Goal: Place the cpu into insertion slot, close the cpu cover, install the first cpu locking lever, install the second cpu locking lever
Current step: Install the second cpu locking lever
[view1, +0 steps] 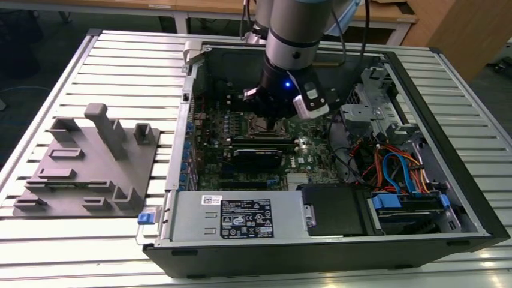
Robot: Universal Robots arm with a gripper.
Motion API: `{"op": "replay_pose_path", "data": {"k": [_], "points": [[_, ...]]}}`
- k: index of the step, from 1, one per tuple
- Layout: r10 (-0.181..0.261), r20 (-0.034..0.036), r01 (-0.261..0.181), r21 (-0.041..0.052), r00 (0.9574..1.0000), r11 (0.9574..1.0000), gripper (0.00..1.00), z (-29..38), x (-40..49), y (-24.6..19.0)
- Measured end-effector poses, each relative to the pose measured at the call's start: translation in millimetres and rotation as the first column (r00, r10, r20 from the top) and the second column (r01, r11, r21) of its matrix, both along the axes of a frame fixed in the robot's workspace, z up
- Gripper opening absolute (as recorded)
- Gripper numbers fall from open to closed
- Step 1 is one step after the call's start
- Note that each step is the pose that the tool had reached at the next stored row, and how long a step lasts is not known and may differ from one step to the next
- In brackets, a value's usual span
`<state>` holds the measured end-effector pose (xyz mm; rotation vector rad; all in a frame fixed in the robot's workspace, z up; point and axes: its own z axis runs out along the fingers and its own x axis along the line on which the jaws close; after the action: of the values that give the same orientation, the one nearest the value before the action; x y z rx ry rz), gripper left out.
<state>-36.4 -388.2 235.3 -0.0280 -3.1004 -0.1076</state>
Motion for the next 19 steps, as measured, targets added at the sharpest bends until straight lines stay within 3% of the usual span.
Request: {"op": "replay_pose_path", "data": {"k": [11, 19], "points": [[0.0, -0.0035, 0.0, 0.0013, 1.0, 1.0, 0.1, -10.9, -20.0, -0.7], [0.0, -0.0034, 0.0, 0.0306, 1.0, 0.9995, 0.1, -15.6, -21.3, -8.3]]}}
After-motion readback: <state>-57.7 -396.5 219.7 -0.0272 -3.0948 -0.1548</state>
